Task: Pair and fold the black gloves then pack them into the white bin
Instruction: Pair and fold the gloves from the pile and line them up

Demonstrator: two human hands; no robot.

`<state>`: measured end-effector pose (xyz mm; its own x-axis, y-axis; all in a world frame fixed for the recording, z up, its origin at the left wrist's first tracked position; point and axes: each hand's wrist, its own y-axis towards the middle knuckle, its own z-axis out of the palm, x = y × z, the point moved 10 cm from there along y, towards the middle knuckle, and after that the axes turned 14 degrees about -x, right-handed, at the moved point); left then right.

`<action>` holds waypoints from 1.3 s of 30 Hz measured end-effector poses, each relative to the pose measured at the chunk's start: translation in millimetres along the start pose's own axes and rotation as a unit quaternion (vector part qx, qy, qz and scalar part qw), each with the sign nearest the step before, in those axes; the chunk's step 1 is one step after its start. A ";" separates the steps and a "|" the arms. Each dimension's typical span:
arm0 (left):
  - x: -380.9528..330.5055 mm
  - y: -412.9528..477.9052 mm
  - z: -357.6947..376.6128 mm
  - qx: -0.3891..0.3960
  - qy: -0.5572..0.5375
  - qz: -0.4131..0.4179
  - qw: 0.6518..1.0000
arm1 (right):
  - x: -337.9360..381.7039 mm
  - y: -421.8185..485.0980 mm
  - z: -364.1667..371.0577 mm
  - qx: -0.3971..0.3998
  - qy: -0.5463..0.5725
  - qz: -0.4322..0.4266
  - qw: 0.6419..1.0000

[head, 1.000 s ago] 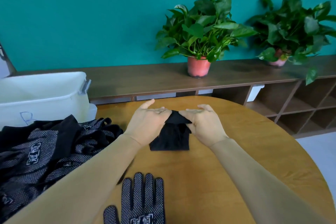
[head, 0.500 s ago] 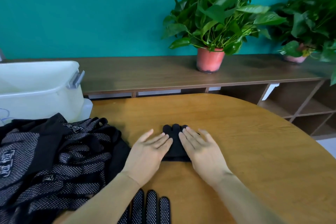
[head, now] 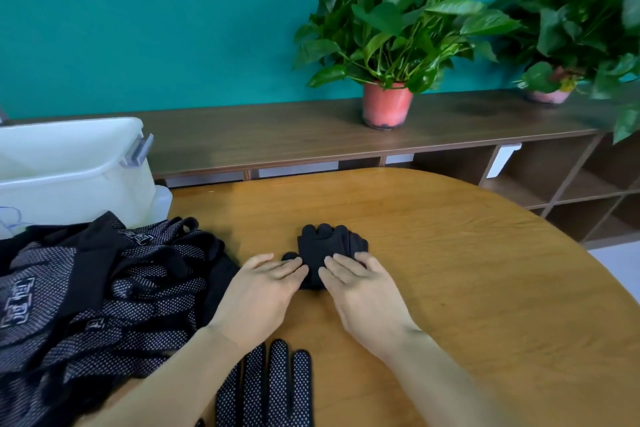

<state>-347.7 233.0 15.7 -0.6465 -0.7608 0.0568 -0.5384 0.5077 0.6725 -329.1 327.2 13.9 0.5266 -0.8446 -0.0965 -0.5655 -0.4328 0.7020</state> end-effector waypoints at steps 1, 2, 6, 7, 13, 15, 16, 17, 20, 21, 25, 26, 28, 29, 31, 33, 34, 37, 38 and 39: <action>-1.0 0.1 7.1 0.011 -0.006 -0.005 1.000 | -5.3 -3.7 3.2 0.002 0.002 0.017 1.000; -2.6 3.1 13.4 0.019 -0.008 -0.008 1.000 | -13.3 -6.6 3.5 -0.003 -0.003 0.034 0.999; -23.5 31.3 38.3 0.041 -0.015 -0.013 0.999 | -54.3 -16.5 -7.2 -0.046 -0.028 0.082 0.995; -30.5 39.4 47.7 0.045 -0.013 -0.012 0.999 | -67.5 -20.0 -10.1 -0.052 -0.038 0.096 0.993; -80.5 85.9 100.0 0.039 -0.039 0.007 0.998 | -142.8 -53.7 -23.4 -0.067 -0.108 0.151 0.980; -94.1 98.1 110.4 0.043 -0.061 -0.001 0.997 | -162.5 -63.9 -29.1 -0.078 -0.122 0.180 0.973; -99.2 103.4 115.9 0.057 -0.066 -0.005 0.996 | -170.6 -67.3 -30.9 -0.084 -0.131 0.192 0.969; -103.3 108.5 123.8 0.074 -0.064 -0.001 0.995 | -178.0 -69.1 -31.6 -0.087 -0.139 0.202 0.965; -104.5 126.1 134.2 0.075 -0.049 -0.016 0.996 | -197.8 -69.4 -27.4 -0.078 -0.161 0.220 0.959; -103.8 130.7 137.2 0.072 -0.045 -0.022 0.996 | -203.4 -68.7 -24.8 -0.072 -0.165 0.223 0.958; -101.4 138.5 145.3 0.082 -0.049 -0.045 0.994 | -216.7 -64.6 -16.3 -0.042 -0.167 0.232 0.957; -100.8 137.9 147.0 0.090 -0.051 -0.048 0.993 | -217.6 -63.9 -15.1 -0.035 -0.167 0.231 0.958; -100.1 133.8 144.2 0.106 -0.058 -0.049 0.991 | -215.6 -63.1 -15.7 -0.023 -0.171 0.223 0.959; -99.2 130.2 138.7 0.110 -0.063 -0.050 0.991 | -213.8 -62.4 -17.7 -0.022 -0.174 0.218 0.960; -96.5 122.0 117.9 0.105 -0.075 -0.049 0.990 | -209.2 -59.4 -23.5 -0.027 -0.179 0.206 0.962; -92.9 111.3 89.2 0.101 -0.078 -0.045 0.991 | -202.2 -57.8 -26.6 -0.023 -0.180 0.193 0.964; -89.1 105.2 74.0 0.099 -0.076 -0.045 0.991 | -197.1 -58.0 -28.0 -0.019 -0.180 0.188 0.965; -70.3 82.5 31.5 0.105 -0.040 -0.055 0.992 | -172.2 -60.0 -34.9 -0.014 -0.168 0.176 0.970; -64.0 73.0 17.4 0.105 -0.024 -0.058 0.992 | -159.1 -60.5 -37.7 -0.019 -0.159 0.167 0.973; -57.3 62.2 4.5 0.107 -0.011 -0.064 0.992 | -143.7 -60.2 -40.1 -0.026 -0.147 0.156 0.976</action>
<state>-346.5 309.9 50.9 -0.5747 -0.8176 -0.0365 -0.7186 0.4827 0.5006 -345.2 487.3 13.8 0.1248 -0.9901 -0.0648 -0.6322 -0.1297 0.7639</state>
